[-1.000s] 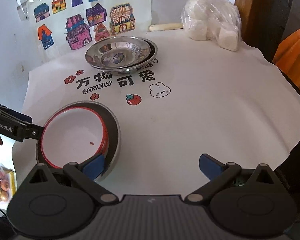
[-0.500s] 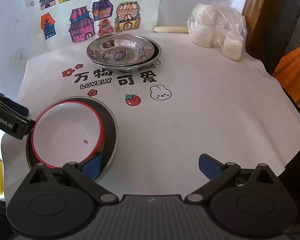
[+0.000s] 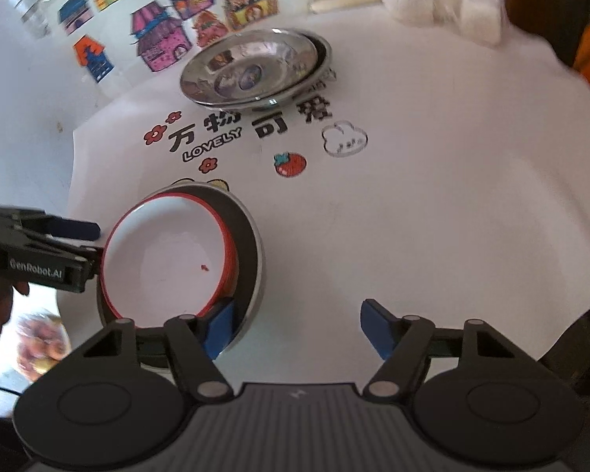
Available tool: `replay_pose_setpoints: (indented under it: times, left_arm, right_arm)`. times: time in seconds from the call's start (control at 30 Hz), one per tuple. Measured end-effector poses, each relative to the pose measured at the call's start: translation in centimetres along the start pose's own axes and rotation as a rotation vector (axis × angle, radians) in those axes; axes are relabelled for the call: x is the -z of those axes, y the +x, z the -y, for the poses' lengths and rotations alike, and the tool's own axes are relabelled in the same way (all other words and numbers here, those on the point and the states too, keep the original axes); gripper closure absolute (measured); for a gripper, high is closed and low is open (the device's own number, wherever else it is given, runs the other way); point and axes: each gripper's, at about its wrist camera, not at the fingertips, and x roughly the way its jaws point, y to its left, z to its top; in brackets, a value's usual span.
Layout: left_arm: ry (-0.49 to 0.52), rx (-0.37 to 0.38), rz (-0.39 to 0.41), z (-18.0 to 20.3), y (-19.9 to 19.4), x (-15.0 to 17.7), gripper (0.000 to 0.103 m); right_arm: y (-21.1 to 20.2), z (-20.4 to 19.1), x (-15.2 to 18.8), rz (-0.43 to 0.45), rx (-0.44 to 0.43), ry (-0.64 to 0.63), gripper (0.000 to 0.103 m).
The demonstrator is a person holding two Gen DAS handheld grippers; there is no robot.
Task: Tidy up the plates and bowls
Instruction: 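Close both grippers on the steel bowl rim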
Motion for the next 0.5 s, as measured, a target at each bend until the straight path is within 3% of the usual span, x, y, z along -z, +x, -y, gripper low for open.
replay_pose_setpoints:
  times: [0.13,0.23,0.4,0.5]
  left_arm:
    - [-0.006,0.016,-0.002,0.2,-0.2,-0.3,0.029]
    - [-0.018,0.042,-0.004,0.4,-0.3,-0.5,0.043]
    - [-0.001,0.100,-0.012,1.2,-0.1,-0.6,0.071]
    - [0.008,0.138,-0.027,1.6,0.3,-0.5,0.076]
  right_arm:
    - [0.8,1.2,-0.1,-0.054,-0.066,0.094,0.029]
    - [1.0,1.1,-0.1,-0.068,-0.089,0.112,0.035]
    - [1.3,-0.4,-0.5,-0.113,-0.071,0.101,0.056]
    - [2.2,-1.5,-0.4,-0.143,-0.081,0.102,0.068]
